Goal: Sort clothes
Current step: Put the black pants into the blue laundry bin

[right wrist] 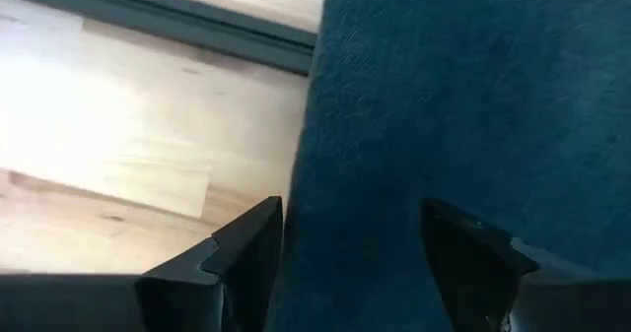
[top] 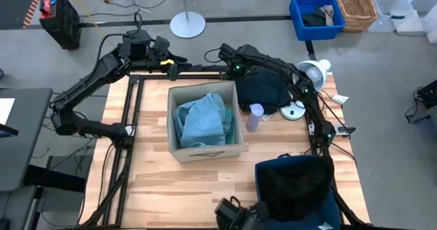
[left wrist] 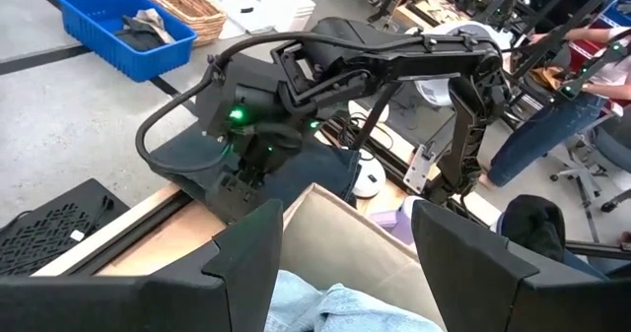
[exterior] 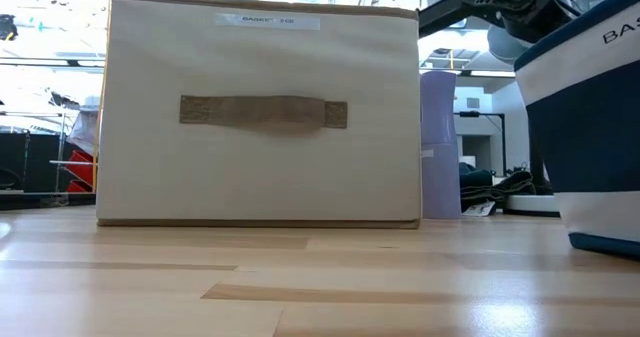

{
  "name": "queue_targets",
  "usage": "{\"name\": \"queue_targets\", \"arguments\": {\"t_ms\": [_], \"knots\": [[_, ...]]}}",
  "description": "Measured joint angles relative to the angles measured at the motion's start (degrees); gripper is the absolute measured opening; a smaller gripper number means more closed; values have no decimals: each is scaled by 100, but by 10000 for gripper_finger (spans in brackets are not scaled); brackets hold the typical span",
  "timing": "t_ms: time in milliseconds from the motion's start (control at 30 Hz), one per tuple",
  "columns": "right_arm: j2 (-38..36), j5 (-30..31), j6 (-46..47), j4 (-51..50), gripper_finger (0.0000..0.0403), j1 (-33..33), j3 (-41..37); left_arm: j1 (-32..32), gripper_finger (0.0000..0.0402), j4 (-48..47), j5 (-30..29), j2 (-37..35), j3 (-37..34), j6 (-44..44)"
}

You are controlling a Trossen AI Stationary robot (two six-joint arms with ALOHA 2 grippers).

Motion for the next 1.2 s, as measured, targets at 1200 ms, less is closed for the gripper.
{"name": "queue_targets", "arguments": {"t_ms": [1200], "knots": [[-19, 376, -359, -443, 256, -153, -11, 0, 219, 4, 207, 2, 0, 59]]}}
